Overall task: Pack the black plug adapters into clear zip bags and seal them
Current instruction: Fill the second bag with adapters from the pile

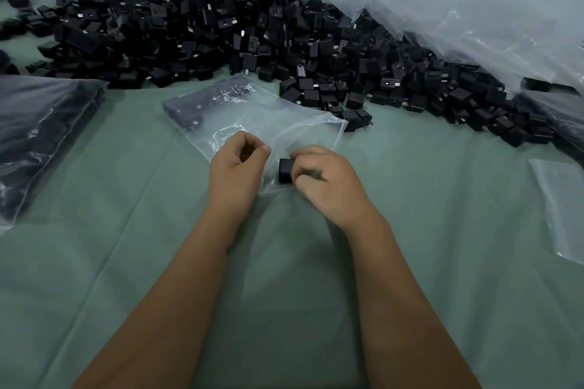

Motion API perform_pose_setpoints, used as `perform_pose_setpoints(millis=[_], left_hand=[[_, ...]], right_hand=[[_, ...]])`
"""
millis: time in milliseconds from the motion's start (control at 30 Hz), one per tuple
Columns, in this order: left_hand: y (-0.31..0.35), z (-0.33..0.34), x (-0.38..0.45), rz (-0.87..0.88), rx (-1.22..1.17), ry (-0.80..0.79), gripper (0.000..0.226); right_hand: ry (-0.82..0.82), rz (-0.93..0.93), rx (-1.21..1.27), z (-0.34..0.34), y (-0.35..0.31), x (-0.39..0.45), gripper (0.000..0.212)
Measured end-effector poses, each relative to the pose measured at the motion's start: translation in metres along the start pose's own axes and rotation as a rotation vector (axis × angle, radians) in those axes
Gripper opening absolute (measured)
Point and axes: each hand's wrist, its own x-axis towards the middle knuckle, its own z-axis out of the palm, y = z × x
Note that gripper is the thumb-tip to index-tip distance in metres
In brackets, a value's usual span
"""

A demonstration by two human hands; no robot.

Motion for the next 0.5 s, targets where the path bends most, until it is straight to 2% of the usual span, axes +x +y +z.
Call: perform_pose_setpoints(millis=[133,233,400,500], left_hand=[[0.0052,0.0001,-0.0036,0.051,-0.012,0.038,0.011],[0.0080,-0.0002,-0.0068,0.109,0.009,0.039,0.015],[0.0078,0.0004,-0.0086,0.153,0.041,0.073,0.013],[0.0059,0.0004,-0.0104,0.269,0.116,0.056,0.010]], right_hand=[[0.005,-0.046,-0.096,0.0090,0.0008,0.0010,0.028],[-0.058,0.009,-0.102,0.0095,0.0019,0.0013,0.034],[0.024,0.026,-0.249,0.0037,-0.0012,0.0011,0.028],[0.006,-0.029,-0.322,0.0069,-0.0059,0.0016,0.028]])
